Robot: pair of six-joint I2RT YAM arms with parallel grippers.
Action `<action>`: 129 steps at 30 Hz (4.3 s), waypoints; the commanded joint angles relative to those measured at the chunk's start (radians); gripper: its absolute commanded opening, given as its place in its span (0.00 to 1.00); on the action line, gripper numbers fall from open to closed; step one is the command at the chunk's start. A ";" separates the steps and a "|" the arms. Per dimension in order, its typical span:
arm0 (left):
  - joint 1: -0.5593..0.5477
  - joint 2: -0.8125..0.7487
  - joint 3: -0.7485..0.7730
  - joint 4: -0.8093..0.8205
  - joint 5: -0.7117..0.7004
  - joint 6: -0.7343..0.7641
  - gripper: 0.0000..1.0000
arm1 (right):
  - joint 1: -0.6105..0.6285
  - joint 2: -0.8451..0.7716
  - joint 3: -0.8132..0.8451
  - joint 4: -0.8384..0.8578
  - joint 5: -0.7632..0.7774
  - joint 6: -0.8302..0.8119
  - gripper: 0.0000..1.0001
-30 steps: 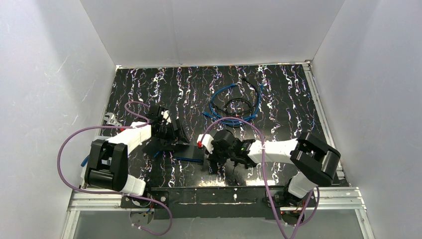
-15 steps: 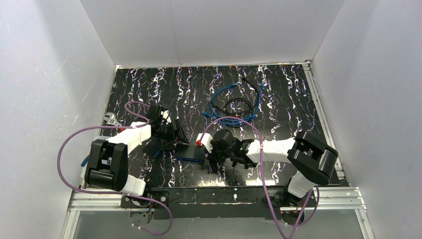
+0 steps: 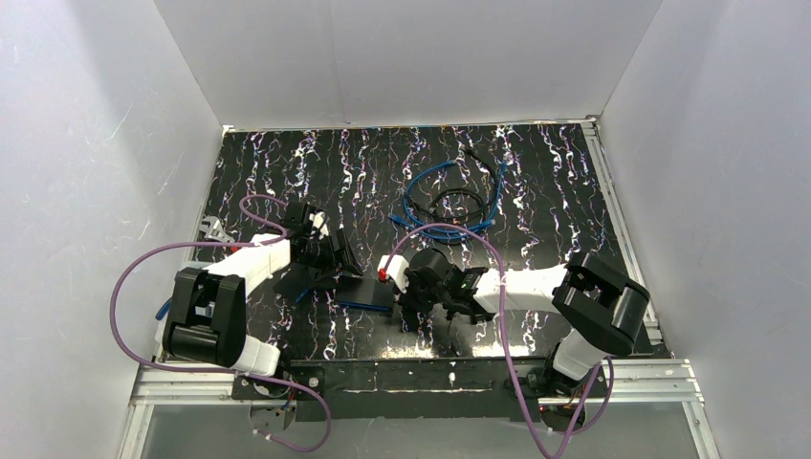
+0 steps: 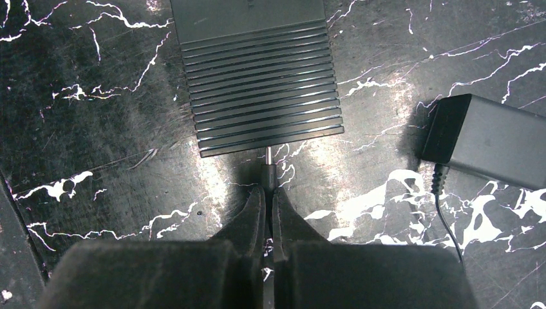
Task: Insert the plug into the switch port
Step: Insert the power into the switch port.
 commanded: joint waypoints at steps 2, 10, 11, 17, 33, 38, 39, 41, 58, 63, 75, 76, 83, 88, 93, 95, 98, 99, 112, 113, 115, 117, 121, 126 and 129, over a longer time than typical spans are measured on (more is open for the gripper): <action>0.002 0.001 -0.010 -0.009 0.028 0.008 0.75 | -0.001 -0.026 0.033 0.084 -0.007 0.004 0.01; 0.003 0.000 -0.012 -0.008 0.026 0.008 0.75 | -0.001 -0.049 0.030 0.087 -0.014 -0.002 0.01; 0.003 0.000 -0.012 -0.008 0.026 0.008 0.74 | -0.002 -0.051 0.030 0.087 -0.015 -0.003 0.01; 0.002 -0.002 -0.010 -0.012 0.023 0.008 0.74 | -0.001 -0.053 0.036 0.074 -0.034 -0.003 0.01; 0.002 -0.014 -0.011 -0.018 0.017 0.006 0.74 | -0.001 -0.051 0.039 0.056 -0.079 0.003 0.01; 0.003 -0.016 -0.012 -0.018 0.018 0.005 0.74 | 0.000 -0.053 0.040 0.049 -0.084 0.007 0.01; 0.002 -0.017 -0.011 -0.018 0.018 0.005 0.74 | 0.000 -0.053 0.041 0.043 -0.084 0.007 0.01; 0.003 -0.017 -0.011 -0.018 0.017 0.005 0.74 | 0.000 -0.049 0.043 0.033 -0.090 0.008 0.01; 0.002 -0.022 -0.011 -0.023 0.011 0.005 0.74 | 0.006 -0.027 0.052 0.021 -0.102 0.015 0.01; 0.003 -0.020 -0.012 -0.022 0.008 0.004 0.74 | 0.009 -0.019 0.051 0.019 -0.106 0.018 0.01; 0.002 -0.029 -0.013 -0.030 -0.002 0.003 0.74 | 0.015 -0.003 0.057 0.022 -0.109 0.023 0.01; 0.002 -0.029 -0.013 -0.031 -0.004 0.003 0.74 | 0.015 -0.004 0.055 0.021 -0.109 0.024 0.01; 0.002 -0.030 -0.013 -0.035 -0.013 -0.001 0.74 | 0.018 -0.011 0.045 0.025 -0.104 0.028 0.01; 0.002 -0.031 -0.015 -0.037 -0.015 -0.001 0.74 | 0.020 -0.018 0.045 0.027 -0.105 0.028 0.01; 0.003 -0.036 -0.015 -0.042 -0.023 -0.003 0.74 | 0.024 -0.023 0.044 0.016 -0.099 0.032 0.01; 0.003 -0.044 -0.018 -0.045 -0.028 -0.004 0.75 | 0.026 -0.027 0.039 0.016 -0.092 0.037 0.01; 0.002 -0.056 -0.019 -0.052 -0.043 -0.007 0.75 | 0.027 -0.032 0.031 0.014 -0.081 0.048 0.01; 0.002 -0.061 -0.019 -0.054 -0.047 -0.007 0.76 | 0.027 -0.033 0.030 0.013 -0.078 0.052 0.01; 0.002 -0.073 -0.023 -0.063 -0.036 -0.003 0.76 | 0.028 -0.009 0.051 0.013 -0.035 0.067 0.01; 0.003 -0.070 -0.022 -0.062 -0.034 -0.002 0.76 | 0.028 -0.005 0.055 0.012 -0.036 0.067 0.01; 0.002 -0.066 -0.021 -0.060 -0.028 0.001 0.76 | 0.028 -0.002 0.060 0.012 -0.040 0.067 0.01; 0.002 -0.063 -0.022 -0.058 -0.023 0.003 0.76 | 0.029 0.000 0.065 0.011 -0.041 0.065 0.01; 0.002 -0.060 -0.028 -0.048 -0.007 0.001 0.76 | 0.029 0.003 0.073 0.008 -0.050 0.058 0.01; 0.001 -0.064 -0.033 -0.044 0.010 -0.002 0.75 | 0.029 0.010 0.085 0.011 -0.056 0.051 0.01; -0.007 -0.073 -0.036 -0.044 0.019 -0.003 0.72 | 0.029 0.016 0.089 0.025 -0.061 0.038 0.01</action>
